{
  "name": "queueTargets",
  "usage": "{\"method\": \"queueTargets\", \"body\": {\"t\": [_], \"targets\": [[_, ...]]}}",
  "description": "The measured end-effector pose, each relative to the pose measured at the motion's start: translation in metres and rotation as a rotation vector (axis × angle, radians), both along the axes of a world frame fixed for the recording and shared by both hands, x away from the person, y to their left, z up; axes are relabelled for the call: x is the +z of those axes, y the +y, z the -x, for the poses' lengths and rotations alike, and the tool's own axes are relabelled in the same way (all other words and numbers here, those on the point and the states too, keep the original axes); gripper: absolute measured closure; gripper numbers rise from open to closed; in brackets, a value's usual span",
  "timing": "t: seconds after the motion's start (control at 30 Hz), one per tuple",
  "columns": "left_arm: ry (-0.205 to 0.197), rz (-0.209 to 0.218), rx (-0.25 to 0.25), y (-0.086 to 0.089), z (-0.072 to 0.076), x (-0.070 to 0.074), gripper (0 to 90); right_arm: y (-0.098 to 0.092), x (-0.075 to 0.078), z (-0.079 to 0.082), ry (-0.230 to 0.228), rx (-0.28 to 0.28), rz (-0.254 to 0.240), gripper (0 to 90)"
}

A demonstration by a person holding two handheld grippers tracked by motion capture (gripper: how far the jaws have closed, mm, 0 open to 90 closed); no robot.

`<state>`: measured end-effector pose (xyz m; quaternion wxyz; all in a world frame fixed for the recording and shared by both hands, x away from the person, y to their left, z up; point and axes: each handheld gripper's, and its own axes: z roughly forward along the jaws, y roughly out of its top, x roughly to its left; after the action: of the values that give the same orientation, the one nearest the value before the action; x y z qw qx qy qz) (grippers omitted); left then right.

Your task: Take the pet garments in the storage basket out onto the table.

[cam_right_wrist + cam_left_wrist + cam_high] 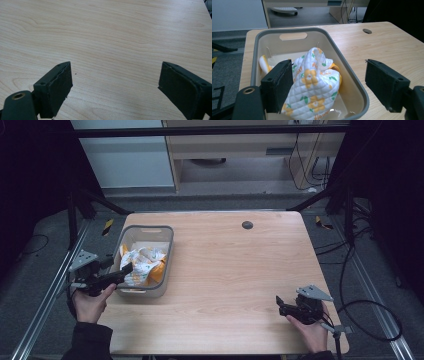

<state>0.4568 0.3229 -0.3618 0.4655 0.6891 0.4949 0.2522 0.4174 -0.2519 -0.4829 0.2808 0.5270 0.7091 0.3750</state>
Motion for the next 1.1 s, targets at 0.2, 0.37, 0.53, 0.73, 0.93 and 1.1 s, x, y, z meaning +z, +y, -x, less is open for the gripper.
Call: {"method": "queueTargets", "body": {"t": [0.2, 0.37, 0.53, 0.73, 0.93, 1.1], "targets": [[0.009, -0.023, -0.003, -0.002, -0.011, 0.004, 22.0, 0.0, 0.0, 0.0, 0.001, 0.003, -0.007, 11.6], [0.033, -0.049, -0.013, -0.003, -0.022, 0.008, 21.7, 0.0, 0.0, 0.0, 0.001, 0.005, -0.005, 11.6], [0.065, -0.078, -0.019, -0.006, -0.036, 0.01, 21.6, -0.001, 0.0, -0.001, 0.004, 0.007, -0.004, 11.7], [0.09, -0.115, -0.027, -0.01, -0.048, 0.013, 21.4, -0.001, 0.0, -0.001, 0.006, 0.007, -0.001, 11.7], [0.122, -0.144, -0.039, -0.014, -0.059, 0.016, 20.8, -0.001, 0.0, -0.001, 0.007, 0.006, 0.002, 11.7], [0.147, -0.174, -0.042, -0.016, -0.067, 0.017, 20.8, -0.001, -0.001, -0.001, 0.009, 0.007, 0.004, 11.7]]}}
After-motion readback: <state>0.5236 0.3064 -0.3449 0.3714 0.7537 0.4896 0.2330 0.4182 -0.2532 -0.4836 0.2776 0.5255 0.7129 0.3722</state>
